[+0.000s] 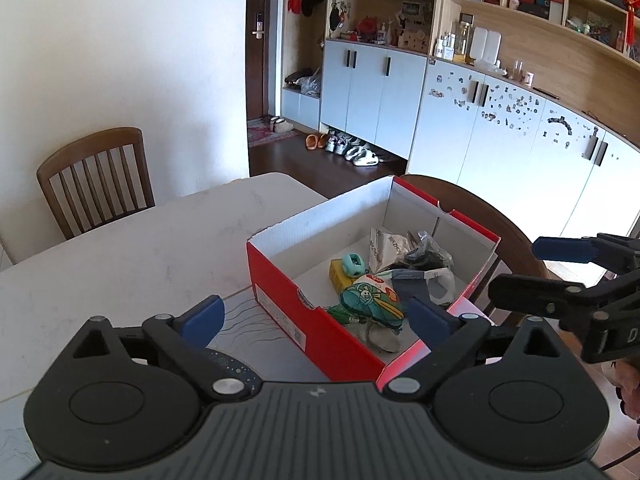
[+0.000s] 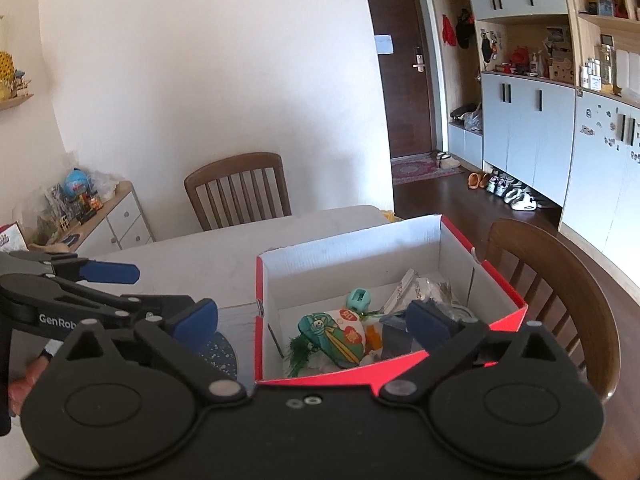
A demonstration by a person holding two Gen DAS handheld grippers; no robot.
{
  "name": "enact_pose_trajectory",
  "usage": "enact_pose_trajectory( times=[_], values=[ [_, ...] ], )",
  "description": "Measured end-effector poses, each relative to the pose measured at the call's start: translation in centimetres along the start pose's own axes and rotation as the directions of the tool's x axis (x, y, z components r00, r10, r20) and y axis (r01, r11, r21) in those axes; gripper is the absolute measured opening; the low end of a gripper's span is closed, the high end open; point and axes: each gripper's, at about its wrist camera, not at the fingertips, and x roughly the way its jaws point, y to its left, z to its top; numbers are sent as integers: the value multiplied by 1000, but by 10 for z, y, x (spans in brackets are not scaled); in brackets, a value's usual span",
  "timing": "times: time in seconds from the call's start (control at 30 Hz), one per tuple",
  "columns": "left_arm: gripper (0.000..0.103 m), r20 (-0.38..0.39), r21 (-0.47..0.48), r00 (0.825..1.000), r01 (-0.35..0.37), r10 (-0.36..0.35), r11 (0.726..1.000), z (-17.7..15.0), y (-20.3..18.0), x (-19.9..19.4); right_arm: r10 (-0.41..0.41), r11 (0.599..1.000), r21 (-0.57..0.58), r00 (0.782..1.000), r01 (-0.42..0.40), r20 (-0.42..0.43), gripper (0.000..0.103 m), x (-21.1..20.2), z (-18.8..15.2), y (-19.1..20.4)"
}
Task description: Organize objects
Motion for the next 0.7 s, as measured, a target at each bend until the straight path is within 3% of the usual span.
enact_pose_trajectory(
  times=[0.7],
  values=[
    [101,36,-3,999,12,-12,1000,-10,-9,-15,-6,1000,21,1000,5,30,102,-23,-19,10]
  ],
)
